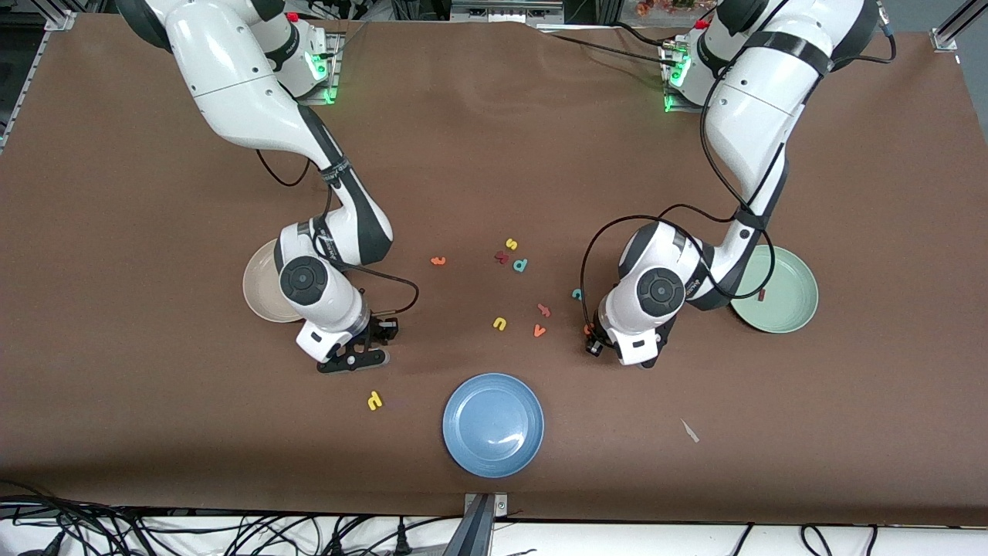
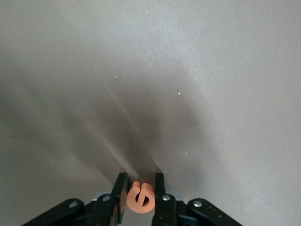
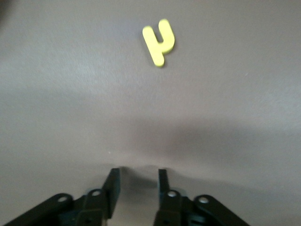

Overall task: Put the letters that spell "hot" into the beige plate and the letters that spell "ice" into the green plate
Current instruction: 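Grasp the orange letter with the left gripper and lift it, then carry the orange letter over the green plate with the left gripper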

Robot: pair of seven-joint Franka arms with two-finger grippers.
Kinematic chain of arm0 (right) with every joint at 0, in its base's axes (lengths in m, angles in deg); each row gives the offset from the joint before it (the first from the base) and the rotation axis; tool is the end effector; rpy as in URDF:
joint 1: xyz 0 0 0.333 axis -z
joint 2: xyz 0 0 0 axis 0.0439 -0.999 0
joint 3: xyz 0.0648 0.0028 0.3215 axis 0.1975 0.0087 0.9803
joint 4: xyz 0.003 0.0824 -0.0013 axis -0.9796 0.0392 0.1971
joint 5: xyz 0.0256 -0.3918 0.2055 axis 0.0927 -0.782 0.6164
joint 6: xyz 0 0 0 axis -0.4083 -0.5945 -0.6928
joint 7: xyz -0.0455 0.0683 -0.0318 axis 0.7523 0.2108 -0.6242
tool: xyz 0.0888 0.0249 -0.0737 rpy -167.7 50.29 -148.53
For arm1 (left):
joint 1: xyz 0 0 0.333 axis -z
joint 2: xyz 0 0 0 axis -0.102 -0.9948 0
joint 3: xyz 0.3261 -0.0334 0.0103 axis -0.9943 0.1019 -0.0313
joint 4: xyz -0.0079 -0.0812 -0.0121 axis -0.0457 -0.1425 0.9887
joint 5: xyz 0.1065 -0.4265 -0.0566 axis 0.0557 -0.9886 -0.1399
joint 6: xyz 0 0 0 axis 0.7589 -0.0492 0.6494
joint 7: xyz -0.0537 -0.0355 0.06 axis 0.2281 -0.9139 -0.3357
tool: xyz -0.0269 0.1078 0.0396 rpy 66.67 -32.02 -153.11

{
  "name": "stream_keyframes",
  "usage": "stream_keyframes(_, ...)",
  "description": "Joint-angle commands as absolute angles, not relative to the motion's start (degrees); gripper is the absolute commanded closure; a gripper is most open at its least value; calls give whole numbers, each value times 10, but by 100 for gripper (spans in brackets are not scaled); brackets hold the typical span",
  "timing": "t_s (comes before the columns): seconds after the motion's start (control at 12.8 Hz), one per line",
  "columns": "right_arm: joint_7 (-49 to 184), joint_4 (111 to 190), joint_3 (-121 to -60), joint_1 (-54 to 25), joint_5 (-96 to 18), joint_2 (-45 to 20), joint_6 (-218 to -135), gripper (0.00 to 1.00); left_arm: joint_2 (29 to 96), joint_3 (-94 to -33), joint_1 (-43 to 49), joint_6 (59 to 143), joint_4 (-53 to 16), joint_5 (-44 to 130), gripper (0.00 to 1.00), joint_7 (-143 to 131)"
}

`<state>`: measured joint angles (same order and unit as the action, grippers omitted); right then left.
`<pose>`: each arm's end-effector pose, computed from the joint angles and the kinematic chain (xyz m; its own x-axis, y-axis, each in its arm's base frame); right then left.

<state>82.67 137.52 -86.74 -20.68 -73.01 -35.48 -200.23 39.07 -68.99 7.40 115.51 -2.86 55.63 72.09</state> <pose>0.7174 0.2900 0.1571 0.9798 0.1682 0.1078 0.1734 -0.9840 -0.0412 0.6970 -0.3084 0.1373 0.4928 0.8617 -0.1211 0.8676 -0.4972 -0.0074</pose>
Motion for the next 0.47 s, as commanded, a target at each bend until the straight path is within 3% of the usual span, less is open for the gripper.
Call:
stream_keyframes(0.0, 819, 1341, -866, -208, -736, -347, -2005, 37, 410, -689, 54, 1099, -25, 554, 100, 663)
stream_keyframes(0.16, 811, 1292, -866, -209, -742, -368, -2007, 37, 430, -688, 42, 1062, -25, 551, 100, 634)
stream_keyframes(0.39, 763, 1182, -874, -199, -749, -444, -2030, 37, 488, -635, -49, 934, -31, 536, 100, 481)
